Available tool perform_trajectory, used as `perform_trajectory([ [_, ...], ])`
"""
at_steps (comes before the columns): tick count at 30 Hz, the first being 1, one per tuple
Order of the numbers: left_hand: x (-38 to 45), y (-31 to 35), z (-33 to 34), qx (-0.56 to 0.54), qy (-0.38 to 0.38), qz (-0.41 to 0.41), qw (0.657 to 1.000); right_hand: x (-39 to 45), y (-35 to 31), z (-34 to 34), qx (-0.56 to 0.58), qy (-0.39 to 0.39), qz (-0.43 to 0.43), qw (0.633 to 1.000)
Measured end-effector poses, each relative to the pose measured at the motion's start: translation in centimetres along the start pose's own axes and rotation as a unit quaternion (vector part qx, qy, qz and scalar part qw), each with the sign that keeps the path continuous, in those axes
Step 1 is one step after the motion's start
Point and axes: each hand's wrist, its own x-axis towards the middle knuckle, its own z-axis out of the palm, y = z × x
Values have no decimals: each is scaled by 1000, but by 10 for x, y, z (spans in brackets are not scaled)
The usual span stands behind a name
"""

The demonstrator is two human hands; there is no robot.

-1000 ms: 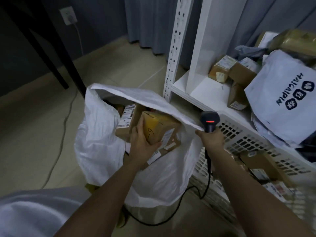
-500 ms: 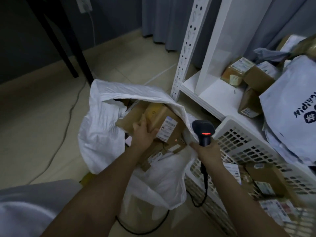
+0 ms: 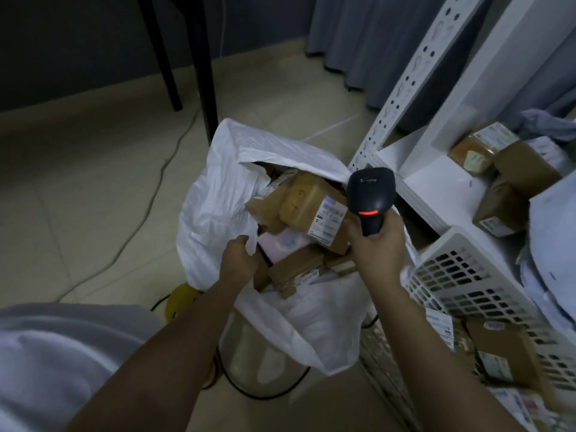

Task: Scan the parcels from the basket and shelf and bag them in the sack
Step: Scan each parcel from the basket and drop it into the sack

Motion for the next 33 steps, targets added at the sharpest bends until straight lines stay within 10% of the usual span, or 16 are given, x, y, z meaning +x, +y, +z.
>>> perform_trajectory([
  [20, 81, -42, 57, 60, 9, -47, 997, 14, -34, 74, 70, -104, 80, 989],
  [33, -6, 39, -54, -266, 296, 56, 916, -6, -59, 60, 139, -114, 125, 976],
])
